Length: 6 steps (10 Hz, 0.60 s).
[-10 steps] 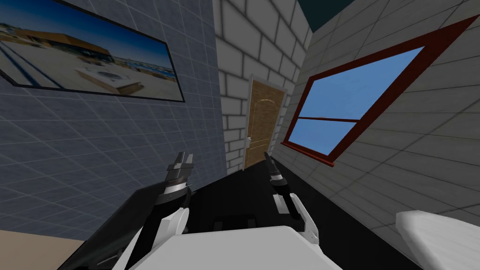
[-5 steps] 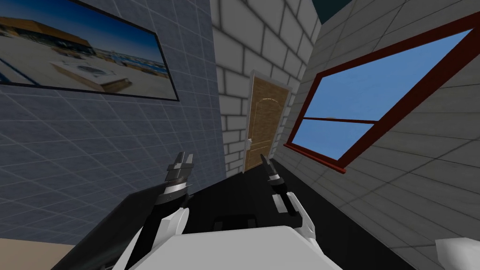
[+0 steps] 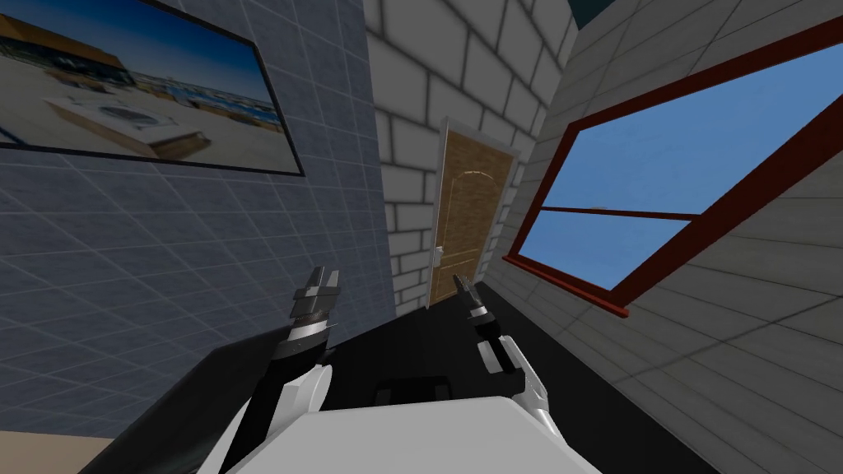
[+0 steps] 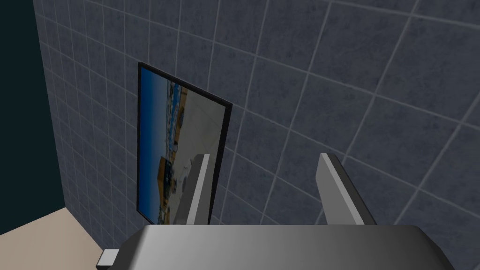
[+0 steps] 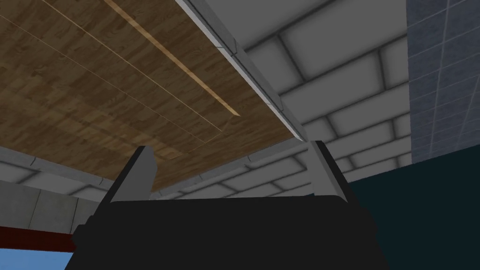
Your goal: Pull the door open
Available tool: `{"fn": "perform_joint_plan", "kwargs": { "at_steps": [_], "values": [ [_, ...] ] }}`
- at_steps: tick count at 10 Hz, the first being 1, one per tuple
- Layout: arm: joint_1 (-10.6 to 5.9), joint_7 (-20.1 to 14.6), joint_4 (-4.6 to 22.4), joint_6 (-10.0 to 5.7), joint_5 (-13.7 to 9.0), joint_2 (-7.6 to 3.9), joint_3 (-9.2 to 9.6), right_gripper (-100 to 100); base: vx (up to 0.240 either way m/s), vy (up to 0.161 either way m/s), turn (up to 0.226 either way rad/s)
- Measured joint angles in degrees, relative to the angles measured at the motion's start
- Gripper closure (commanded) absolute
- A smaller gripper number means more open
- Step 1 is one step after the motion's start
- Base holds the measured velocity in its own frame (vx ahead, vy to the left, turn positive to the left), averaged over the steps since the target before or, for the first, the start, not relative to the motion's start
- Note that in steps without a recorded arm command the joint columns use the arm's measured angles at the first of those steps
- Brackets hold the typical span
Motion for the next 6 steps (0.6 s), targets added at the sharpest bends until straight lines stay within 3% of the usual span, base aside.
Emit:
{"fn": "perform_joint_plan", "kwargs": {
  "at_steps": [6],
  "values": [
    [-2.49, 5.7, 6.6, 0.92, 3.8, -2.13, 0.05, -100, 0.119, -0.056, 0.039]
  ]
}}
